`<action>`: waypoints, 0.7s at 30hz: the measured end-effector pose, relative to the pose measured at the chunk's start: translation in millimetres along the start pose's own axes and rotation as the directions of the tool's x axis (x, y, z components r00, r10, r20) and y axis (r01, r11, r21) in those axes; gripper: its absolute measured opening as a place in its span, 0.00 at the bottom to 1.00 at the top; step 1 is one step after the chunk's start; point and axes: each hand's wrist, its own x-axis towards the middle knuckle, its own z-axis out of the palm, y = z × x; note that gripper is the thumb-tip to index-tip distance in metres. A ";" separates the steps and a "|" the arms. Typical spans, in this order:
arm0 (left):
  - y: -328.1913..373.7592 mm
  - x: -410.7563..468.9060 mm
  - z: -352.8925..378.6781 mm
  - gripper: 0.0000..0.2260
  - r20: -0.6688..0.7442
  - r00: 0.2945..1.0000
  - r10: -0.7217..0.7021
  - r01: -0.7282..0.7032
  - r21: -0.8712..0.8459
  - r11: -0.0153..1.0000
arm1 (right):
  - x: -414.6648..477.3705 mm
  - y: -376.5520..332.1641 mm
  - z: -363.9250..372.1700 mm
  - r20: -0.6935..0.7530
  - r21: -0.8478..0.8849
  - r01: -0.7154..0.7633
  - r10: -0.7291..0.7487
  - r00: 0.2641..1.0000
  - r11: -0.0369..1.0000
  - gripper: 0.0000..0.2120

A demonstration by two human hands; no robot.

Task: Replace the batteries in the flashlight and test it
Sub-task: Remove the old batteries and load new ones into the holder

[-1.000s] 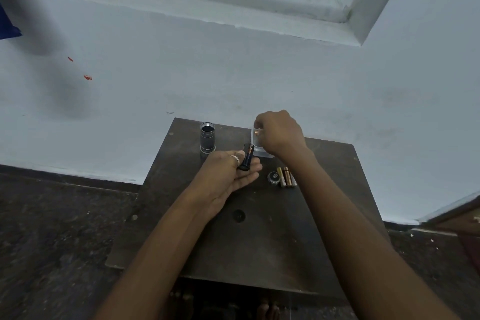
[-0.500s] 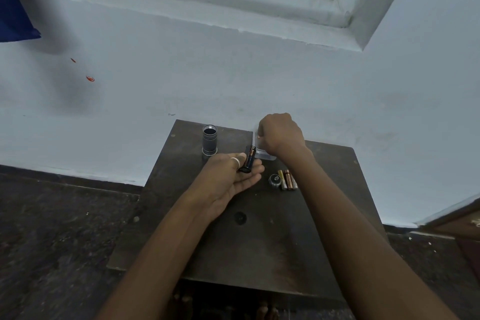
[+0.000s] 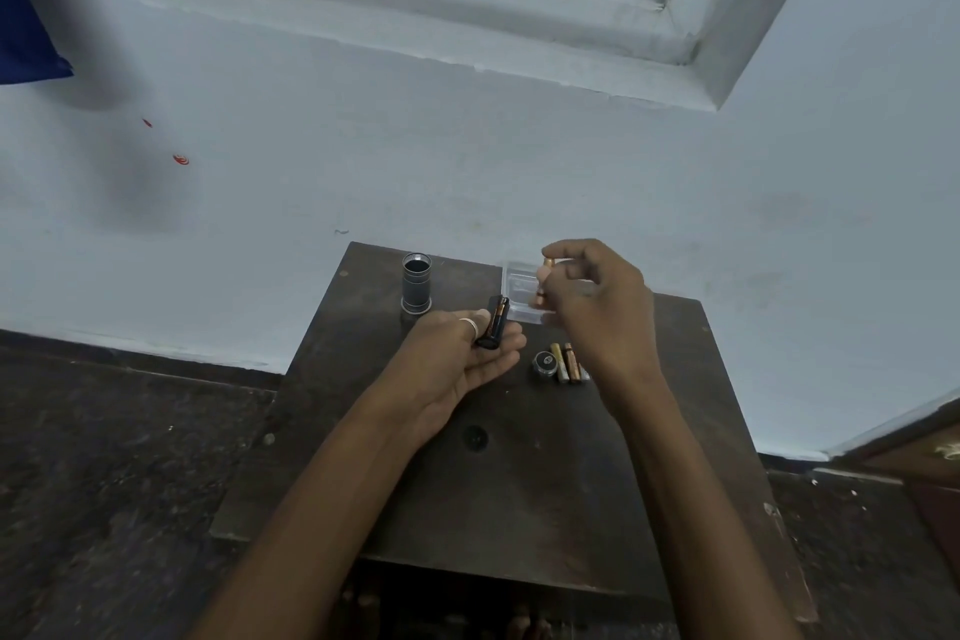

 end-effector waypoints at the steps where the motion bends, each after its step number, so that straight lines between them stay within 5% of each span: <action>1: -0.7 1.2 0.1 0.12 0.001 1.000 0.008 -0.008 0.009 1.000 | -4.4 3.3 1.7 0.006 0.043 -0.030 0.030 1.000 0.999 0.08; 12: -3.5 5.8 2.0 0.13 0.036 0.996 0.083 -0.085 0.062 0.994 | -14.9 17.5 22.4 0.150 -0.181 0.049 -0.022 0.988 0.982 0.02; 17: -4.3 7.8 -0.6 0.13 0.015 0.996 0.091 -0.092 0.097 0.991 | -16.5 18.9 12.7 0.351 -0.168 0.048 0.014 0.936 0.985 0.12; 21: -4.8 8.9 -0.5 0.14 0.036 0.996 0.080 -0.083 0.091 0.992 | -15.0 21.0 9.4 0.321 -0.166 0.063 -0.006 0.947 0.984 0.17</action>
